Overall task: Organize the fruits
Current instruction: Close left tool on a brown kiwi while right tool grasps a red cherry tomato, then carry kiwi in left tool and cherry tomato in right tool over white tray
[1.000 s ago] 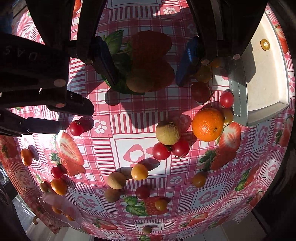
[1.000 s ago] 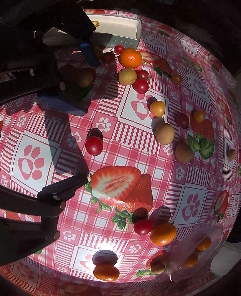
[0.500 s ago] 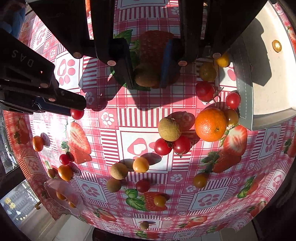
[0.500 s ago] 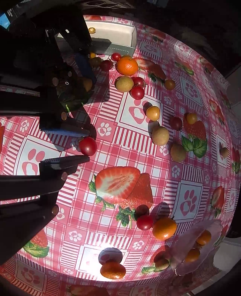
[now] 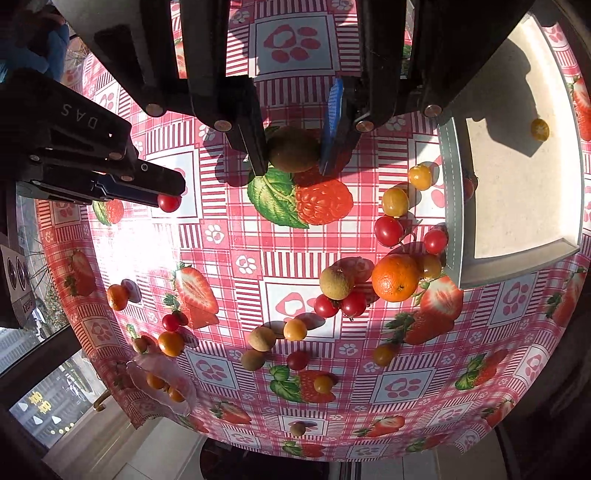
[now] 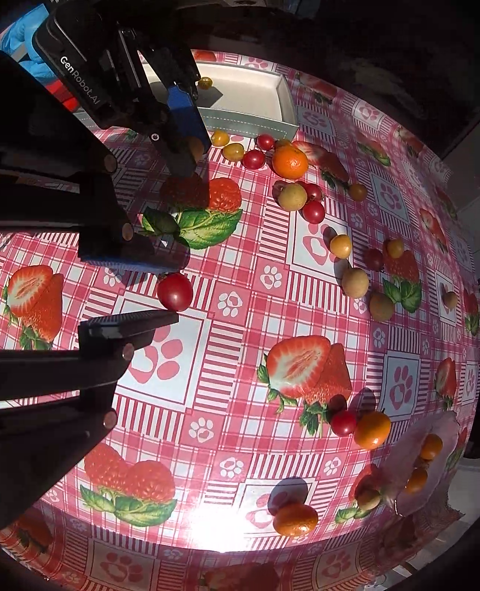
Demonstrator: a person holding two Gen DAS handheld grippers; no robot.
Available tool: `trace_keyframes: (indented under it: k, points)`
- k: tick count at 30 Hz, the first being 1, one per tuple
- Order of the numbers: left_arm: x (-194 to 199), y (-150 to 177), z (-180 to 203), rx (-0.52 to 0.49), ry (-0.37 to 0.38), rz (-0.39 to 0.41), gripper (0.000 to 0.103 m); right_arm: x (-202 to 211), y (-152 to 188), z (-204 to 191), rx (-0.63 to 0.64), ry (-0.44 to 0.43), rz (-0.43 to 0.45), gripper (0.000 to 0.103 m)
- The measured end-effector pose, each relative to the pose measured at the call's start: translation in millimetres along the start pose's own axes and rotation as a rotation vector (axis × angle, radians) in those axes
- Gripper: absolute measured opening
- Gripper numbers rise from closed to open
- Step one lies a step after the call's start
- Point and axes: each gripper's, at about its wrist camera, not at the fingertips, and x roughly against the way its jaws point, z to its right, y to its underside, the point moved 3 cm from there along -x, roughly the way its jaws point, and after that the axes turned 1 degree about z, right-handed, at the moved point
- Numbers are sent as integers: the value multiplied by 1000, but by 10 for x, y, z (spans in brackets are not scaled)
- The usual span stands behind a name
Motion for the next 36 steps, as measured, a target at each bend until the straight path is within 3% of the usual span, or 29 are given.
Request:
trace_keyframes:
  k: [8, 20, 36]
  points:
    - [275, 342, -281, 46, -23, 3, 30, 65, 165, -282, 36, -8, -18, 22]
    - [576, 693, -1047, 176, -85, 35, 30, 43, 207, -1033, 153, -29, -38, 22]
    - [552, 1077, -1962, 286, -175, 23, 30, -238, 204, -2187, 318, -93, -89, 22]
